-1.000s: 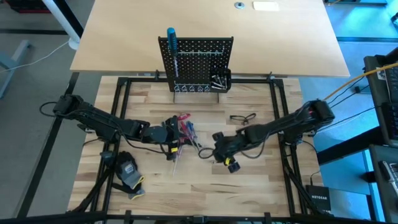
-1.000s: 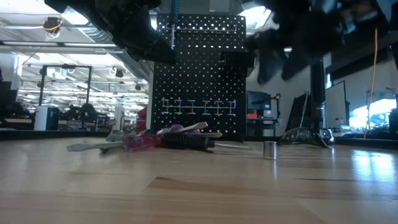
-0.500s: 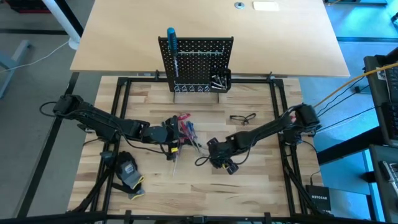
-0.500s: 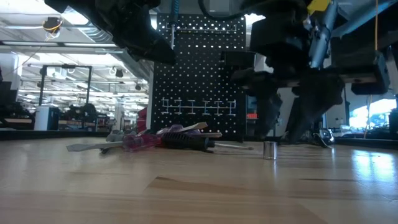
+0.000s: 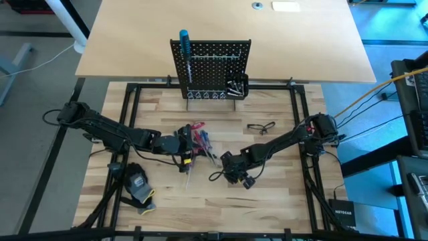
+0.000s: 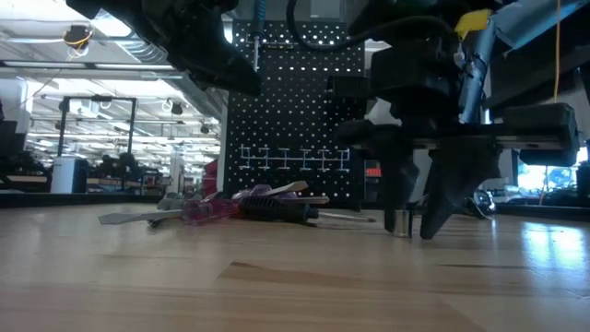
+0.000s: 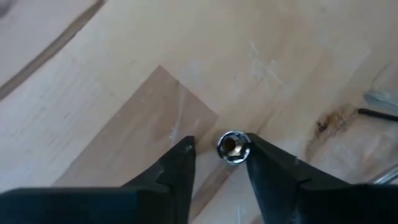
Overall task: Hang tools onto peg board
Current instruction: Put the silver socket into the black bin on the peg board
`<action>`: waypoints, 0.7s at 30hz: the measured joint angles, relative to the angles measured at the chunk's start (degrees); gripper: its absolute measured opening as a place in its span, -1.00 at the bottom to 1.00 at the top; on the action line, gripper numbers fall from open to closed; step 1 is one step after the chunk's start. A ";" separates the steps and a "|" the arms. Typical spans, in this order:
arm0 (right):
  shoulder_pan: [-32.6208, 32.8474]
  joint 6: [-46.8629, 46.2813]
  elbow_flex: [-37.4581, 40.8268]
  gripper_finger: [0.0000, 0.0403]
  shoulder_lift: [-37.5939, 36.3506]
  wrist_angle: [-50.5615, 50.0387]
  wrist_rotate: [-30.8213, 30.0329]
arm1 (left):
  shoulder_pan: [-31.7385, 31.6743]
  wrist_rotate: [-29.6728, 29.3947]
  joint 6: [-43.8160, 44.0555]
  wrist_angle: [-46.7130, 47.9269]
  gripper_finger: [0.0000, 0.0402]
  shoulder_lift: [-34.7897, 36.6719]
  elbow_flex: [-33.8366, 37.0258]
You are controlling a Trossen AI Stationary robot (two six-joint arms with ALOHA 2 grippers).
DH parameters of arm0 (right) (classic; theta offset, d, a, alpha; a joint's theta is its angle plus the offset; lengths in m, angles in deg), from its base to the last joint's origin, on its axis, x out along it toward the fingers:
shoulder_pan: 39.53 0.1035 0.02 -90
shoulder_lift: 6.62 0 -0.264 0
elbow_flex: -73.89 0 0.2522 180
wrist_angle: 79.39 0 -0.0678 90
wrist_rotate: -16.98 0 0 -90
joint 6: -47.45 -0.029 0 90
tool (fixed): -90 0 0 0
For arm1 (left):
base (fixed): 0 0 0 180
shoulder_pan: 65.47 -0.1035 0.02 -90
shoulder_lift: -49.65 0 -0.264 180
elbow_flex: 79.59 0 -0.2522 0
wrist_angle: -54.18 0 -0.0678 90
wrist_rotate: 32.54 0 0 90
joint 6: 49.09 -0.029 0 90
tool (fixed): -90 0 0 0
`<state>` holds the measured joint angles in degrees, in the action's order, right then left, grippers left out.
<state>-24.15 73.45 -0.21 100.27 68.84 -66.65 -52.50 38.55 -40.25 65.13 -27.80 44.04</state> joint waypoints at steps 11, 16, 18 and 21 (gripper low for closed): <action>0.02 -0.04 0.00 -0.66 0.13 1.37 -1.74 | 0.00 0.02 0.07 0.02 -0.32 0.00 0.00; 0.00 -0.06 0.02 -0.63 -1.21 -0.28 -4.93 | 0.01 0.02 0.01 0.02 -0.32 0.00 0.00; -0.06 -0.16 0.01 -0.63 -2.89 -1.32 -6.89 | 0.01 0.02 0.02 0.06 -0.32 0.00 0.00; -0.07 -0.65 -1.37 -0.65 -6.03 -6.10 -9.58 | 0.00 0.02 0.09 0.06 -0.32 0.02 0.00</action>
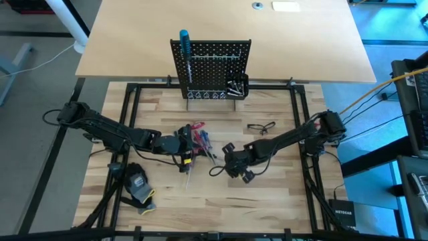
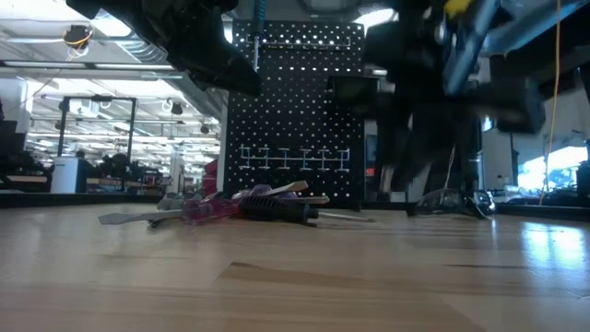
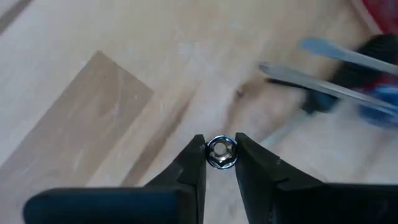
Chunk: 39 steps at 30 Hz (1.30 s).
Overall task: Hang tools onto peg board
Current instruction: Put the silver socket into the black bin on the peg board
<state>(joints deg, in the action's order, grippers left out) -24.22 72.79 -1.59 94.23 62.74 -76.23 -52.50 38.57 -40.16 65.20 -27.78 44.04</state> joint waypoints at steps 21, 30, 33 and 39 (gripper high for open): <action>-9.66 2.10 -10.65 -0.62 -22.19 -11.28 -15.80 | 0.00 0.00 0.09 0.60 -0.32 0.07 0.00; -22.24 1.72 -10.67 -0.62 -26.92 -4.24 -15.75 | 0.01 0.00 0.09 0.79 -0.32 0.07 0.00; -26.16 0.09 -10.67 -0.61 -27.06 -3.07 -15.64 | 0.00 0.00 0.09 0.83 -0.32 0.07 0.00; -32.28 -5.60 -10.67 -0.61 -26.46 -3.06 -12.09 | 0.02 0.00 0.09 0.83 -0.32 0.04 0.00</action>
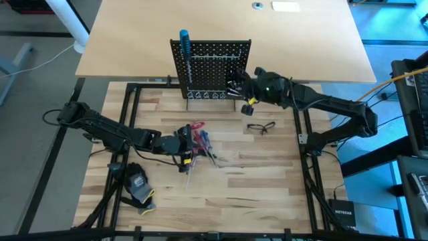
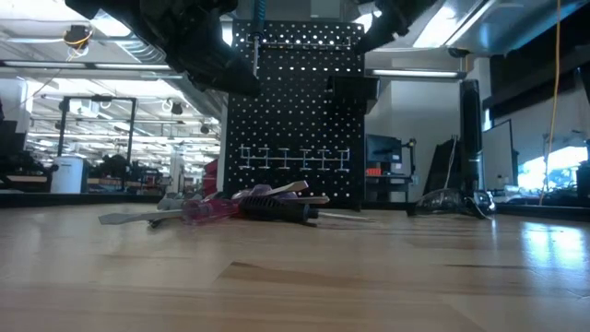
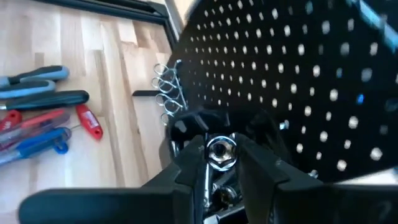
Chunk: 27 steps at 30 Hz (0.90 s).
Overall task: Hang tools onto peg board
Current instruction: Put the silver socket into the black bin on the peg board, then hang the gray screwdriver on the peg board
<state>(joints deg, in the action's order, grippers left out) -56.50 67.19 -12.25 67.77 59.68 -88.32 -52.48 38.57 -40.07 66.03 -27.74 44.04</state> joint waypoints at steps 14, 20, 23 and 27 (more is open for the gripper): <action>-1.90 -4.98 0.02 -0.30 0.91 0.27 -1.58 | -0.01 0.00 0.00 -0.03 -0.32 0.00 0.00; -1.08 -5.09 0.02 -0.12 -0.23 -0.73 -4.01 | 0.01 0.00 0.12 0.55 -0.32 0.00 0.00; 1.41 -6.62 0.02 -0.10 -2.68 -1.82 -3.88 | 0.38 0.02 2.31 5.29 -0.32 0.91 0.00; 7.07 -11.37 0.00 -0.10 -5.17 -5.43 -1.33 | 0.52 0.08 8.11 12.62 -0.32 3.80 0.00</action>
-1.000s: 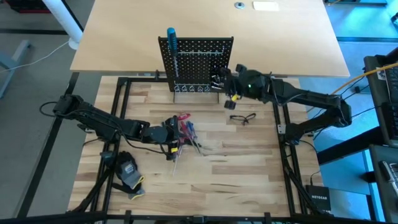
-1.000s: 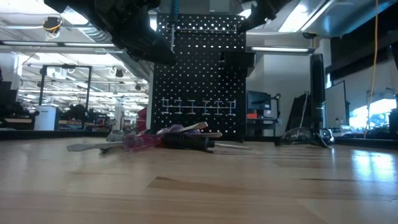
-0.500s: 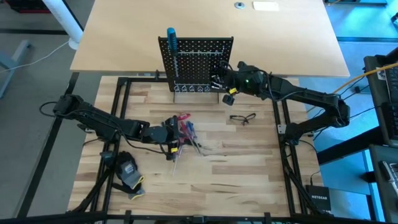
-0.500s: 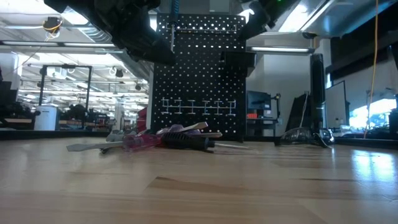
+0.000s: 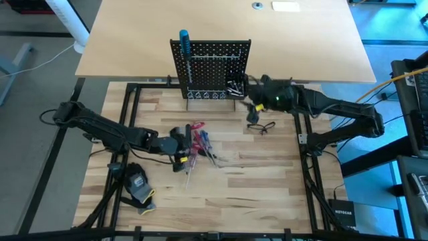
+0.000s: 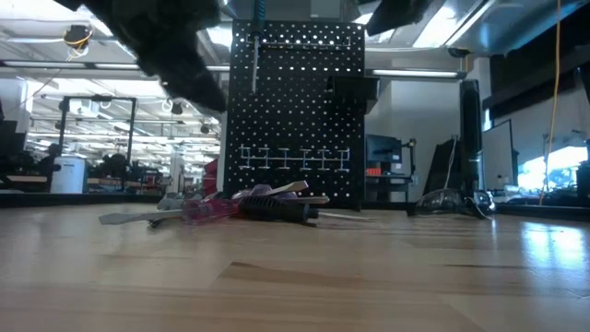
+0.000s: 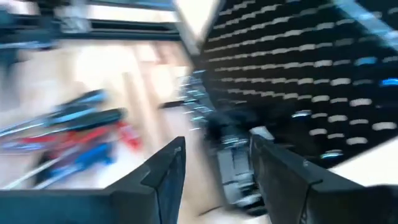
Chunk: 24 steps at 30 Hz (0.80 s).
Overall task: Hang tools onto peg board
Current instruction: Hang the gray screwdriver on the peg board
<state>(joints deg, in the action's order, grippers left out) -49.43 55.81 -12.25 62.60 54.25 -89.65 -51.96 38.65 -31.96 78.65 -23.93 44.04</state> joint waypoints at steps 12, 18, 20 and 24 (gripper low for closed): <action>15.03 -12.56 8.56 -0.10 0.29 -4.75 0.69 | -0.24 -0.06 19.09 18.50 -0.32 4.26 -0.02; 18.16 -17.61 18.39 -0.10 0.31 1.88 -3.31 | -3.07 -0.34 27.03 21.20 -0.19 2.97 -0.02; 18.92 -18.89 21.27 -0.10 0.36 4.26 -4.87 | -3.99 -0.27 30.05 23.23 -0.11 2.95 -0.02; 20.65 -22.81 25.93 -0.10 0.29 10.02 -8.07 | -5.84 -0.30 37.70 25.24 0.03 2.93 0.00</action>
<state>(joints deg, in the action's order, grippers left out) -28.78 33.00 13.67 62.89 64.27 -97.72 -57.80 38.35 5.74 103.89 -21.01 44.04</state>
